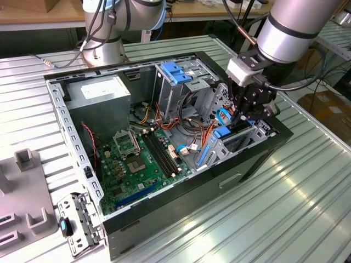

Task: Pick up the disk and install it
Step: 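Insert the second disk wire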

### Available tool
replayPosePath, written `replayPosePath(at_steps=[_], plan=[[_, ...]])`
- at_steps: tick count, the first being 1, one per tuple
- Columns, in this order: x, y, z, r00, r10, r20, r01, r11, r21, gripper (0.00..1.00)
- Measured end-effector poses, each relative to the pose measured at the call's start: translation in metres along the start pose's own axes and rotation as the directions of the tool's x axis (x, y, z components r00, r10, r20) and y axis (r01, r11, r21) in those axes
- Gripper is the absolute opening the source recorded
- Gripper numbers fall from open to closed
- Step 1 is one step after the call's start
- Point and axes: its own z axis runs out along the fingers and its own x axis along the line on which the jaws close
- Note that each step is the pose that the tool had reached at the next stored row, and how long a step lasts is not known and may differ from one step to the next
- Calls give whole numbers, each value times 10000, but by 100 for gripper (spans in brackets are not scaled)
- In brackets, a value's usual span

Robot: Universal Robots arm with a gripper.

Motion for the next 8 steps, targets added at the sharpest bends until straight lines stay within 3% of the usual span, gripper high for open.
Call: replayPosePath(at_steps=[3,8], plan=[[2,1,8,10000,3,37,-3,10000,1,16],[4,1,9,10000,3,40,-3,10000,1,16]])
